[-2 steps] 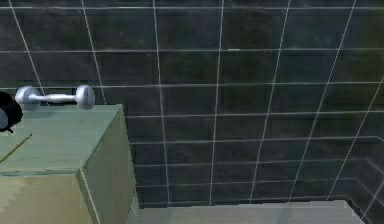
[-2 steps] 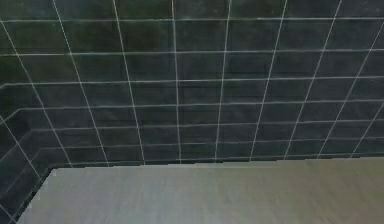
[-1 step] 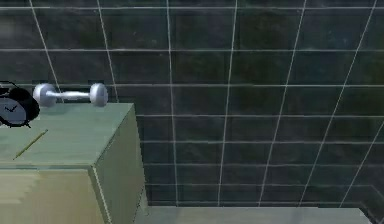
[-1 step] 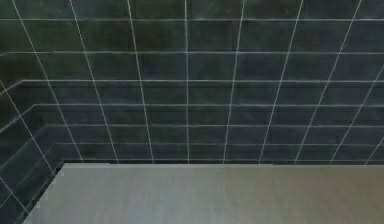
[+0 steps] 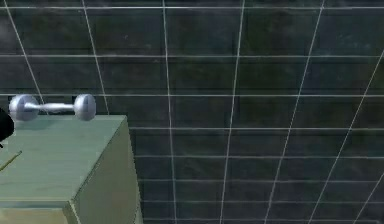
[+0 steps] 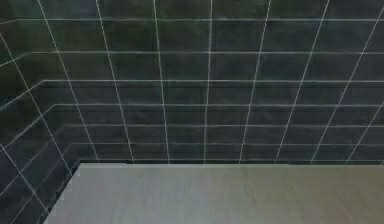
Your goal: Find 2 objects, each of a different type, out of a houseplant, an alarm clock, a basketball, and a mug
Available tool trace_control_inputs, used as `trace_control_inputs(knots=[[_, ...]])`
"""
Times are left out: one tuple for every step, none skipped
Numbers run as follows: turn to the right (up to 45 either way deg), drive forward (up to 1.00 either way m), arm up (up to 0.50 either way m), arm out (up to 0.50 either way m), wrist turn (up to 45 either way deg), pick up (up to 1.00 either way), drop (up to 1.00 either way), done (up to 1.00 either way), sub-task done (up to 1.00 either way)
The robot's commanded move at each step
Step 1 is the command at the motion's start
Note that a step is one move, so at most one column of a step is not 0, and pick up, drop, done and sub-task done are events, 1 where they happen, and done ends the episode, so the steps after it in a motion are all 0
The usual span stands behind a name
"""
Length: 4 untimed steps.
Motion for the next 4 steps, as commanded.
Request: trace_control_inputs(knots=[[-45.0, 0.0, 0.0, 0.0, 0.0, 0.0, 0.0, 0.0, 0.0], [0.0, 0.0, 0.0, 0.0, 0.0, 0.0, 0.0, 0.0, 1.0], [-45.0, 0.0, 0.0, 0.0, 0.0, 0.0, 0.0, 0.0, 0.0], [-45.0, 0.0, 0.0, 0.0, 0.0, 0.0, 0.0, 0.0, 0.0]])
